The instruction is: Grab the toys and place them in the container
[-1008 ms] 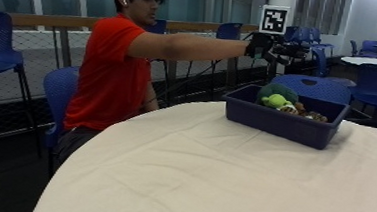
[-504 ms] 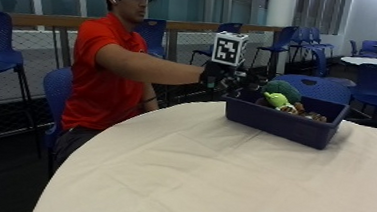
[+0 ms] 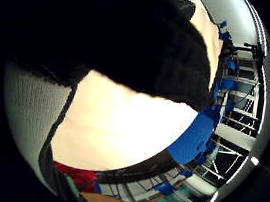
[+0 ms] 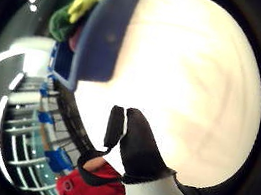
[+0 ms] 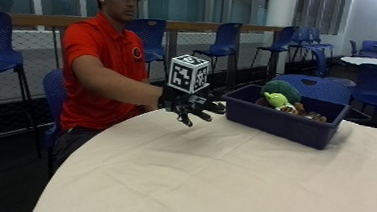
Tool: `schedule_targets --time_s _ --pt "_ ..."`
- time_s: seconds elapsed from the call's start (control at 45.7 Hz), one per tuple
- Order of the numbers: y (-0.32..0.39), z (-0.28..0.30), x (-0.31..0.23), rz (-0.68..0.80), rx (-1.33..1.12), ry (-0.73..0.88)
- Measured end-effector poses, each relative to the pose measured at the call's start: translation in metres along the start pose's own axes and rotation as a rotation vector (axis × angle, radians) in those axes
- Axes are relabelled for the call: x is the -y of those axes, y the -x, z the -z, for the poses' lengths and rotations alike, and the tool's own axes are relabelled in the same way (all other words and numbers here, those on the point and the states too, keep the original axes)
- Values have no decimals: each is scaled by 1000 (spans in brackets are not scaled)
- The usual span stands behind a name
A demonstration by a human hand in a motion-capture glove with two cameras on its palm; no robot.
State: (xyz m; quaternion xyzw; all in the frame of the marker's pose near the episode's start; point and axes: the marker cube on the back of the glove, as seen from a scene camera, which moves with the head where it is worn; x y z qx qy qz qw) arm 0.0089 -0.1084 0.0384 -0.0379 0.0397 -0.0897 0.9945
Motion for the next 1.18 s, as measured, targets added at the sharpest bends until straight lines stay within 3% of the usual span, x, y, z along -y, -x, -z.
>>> schedule_targets --time_s 0.438,1.183 --pt "-62 -27 -65 -51 76 -49" --pt "-88 0 -97 -58 85 -106"
